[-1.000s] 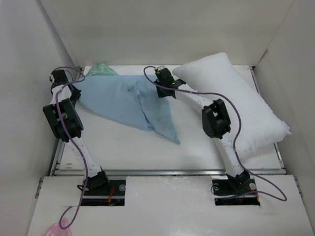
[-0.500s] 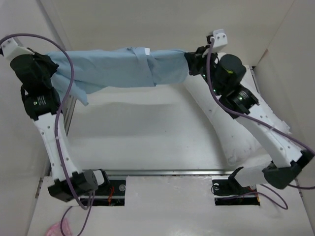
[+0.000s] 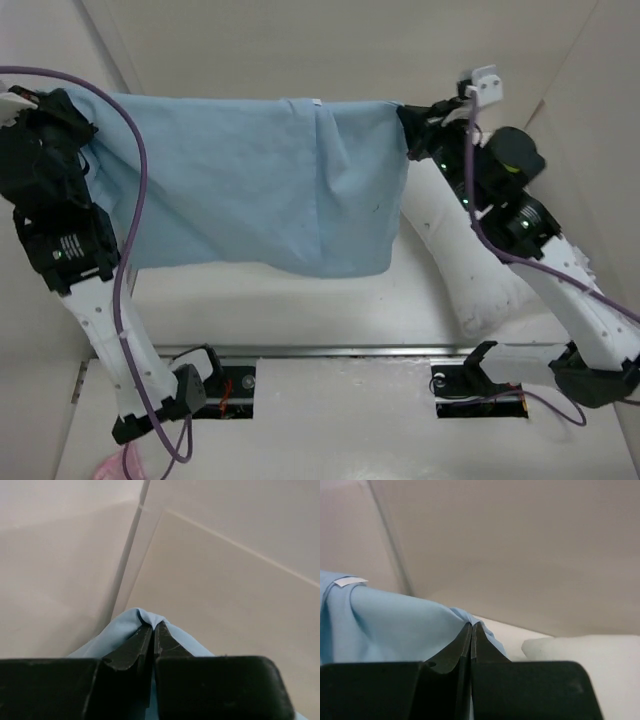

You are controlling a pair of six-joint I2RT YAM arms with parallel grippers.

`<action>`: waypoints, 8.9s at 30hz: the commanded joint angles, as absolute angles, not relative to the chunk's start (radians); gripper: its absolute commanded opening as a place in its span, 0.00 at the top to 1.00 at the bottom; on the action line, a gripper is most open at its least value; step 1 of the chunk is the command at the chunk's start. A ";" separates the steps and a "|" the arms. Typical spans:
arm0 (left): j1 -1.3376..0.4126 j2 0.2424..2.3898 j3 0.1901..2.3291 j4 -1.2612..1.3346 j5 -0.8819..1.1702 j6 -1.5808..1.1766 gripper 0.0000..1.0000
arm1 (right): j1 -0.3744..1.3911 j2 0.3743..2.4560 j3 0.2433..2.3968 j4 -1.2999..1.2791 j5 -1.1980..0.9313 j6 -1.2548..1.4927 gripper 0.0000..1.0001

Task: Put the pillow into the pillowcase

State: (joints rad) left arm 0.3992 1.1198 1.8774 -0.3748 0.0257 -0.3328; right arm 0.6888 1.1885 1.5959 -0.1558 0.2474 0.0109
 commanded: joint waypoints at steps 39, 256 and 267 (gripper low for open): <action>0.176 1.506 0.813 -0.206 0.017 -0.653 0.00 | 0.652 1.887 1.290 -0.316 0.076 0.310 0.04; -0.420 1.764 1.695 -0.546 -0.015 -0.376 1.00 | 0.479 1.603 1.494 -0.198 0.330 0.002 1.00; -0.429 1.812 1.824 -0.546 0.087 -0.376 1.00 | 0.593 1.635 1.523 -0.187 0.288 -0.051 1.00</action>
